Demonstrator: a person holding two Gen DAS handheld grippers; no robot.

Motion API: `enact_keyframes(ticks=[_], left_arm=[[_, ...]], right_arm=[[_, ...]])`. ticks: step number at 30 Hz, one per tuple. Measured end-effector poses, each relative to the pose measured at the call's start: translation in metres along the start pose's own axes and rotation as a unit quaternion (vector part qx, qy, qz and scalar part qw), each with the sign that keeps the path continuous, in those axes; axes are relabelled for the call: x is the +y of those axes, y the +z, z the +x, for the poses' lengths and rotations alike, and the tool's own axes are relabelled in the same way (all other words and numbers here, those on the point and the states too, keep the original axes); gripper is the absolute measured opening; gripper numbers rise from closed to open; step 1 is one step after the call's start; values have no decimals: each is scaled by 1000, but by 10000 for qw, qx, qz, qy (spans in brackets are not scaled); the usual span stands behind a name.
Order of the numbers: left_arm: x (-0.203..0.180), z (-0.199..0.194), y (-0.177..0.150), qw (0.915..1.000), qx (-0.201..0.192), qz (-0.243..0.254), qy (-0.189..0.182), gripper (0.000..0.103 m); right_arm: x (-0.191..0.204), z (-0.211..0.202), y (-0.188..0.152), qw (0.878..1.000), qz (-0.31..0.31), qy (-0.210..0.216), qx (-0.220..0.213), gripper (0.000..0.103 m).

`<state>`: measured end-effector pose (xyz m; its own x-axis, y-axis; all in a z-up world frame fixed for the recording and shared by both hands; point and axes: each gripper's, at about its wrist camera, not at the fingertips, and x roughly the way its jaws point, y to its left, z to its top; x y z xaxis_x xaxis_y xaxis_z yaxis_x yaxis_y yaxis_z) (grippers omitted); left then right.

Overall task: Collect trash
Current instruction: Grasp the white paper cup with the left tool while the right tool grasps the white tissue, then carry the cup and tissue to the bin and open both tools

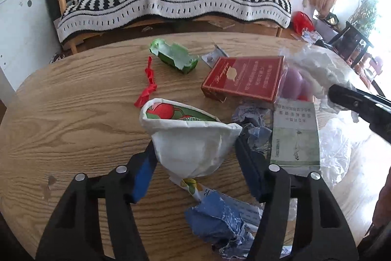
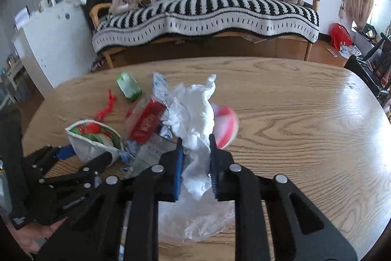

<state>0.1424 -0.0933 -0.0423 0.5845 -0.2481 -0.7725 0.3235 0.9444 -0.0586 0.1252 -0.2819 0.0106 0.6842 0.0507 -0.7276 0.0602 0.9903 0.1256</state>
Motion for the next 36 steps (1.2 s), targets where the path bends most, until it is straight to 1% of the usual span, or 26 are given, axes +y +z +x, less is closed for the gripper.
enact_keyframes(ticks=[2,6,13,19,23,27,29,31,33,34,35,36], left_arm=[[-2,-10,1,9999,-131,35,27,61],[1,-22,4,9997,-251,-62,17,61],[-3,-23,4,9997,-229,-38,78,61],[-3,-27,9,9995,-256,-134,90,61],[-11,-37,11,9993,-324,-164,18,61],[-32,-51,8,9992,-379,-94,-94,61],[-50,-58,5,9992,-340,-25,-231,61],[-73,-67,0,9988,-319,151,-342,61],[-98,-76,-4,9978,-297,315,-503,61],[-116,-81,-6,9969,-280,378,-631,61],[-131,-84,-7,9961,-268,433,-727,61],[-154,-89,-9,9944,-243,520,-886,61]], right_arm=[[2,-11,1,9999,-21,52,-130,17],[1,-27,3,9995,-4,126,-275,16],[-7,-34,2,9994,107,167,-284,16],[-17,-55,3,9977,254,218,-582,16],[-30,-70,-4,9972,408,155,-599,16],[-52,-91,-14,9962,608,30,-619,16],[-69,-112,-25,9950,714,-88,-688,16],[-87,-131,-36,9943,754,-236,-722,16],[-114,-157,-53,9924,854,-482,-745,16],[-126,-167,-61,9912,920,-579,-751,16],[-146,-185,-73,9889,1036,-742,-762,16],[-158,-195,-80,9875,1102,-821,-771,16]])
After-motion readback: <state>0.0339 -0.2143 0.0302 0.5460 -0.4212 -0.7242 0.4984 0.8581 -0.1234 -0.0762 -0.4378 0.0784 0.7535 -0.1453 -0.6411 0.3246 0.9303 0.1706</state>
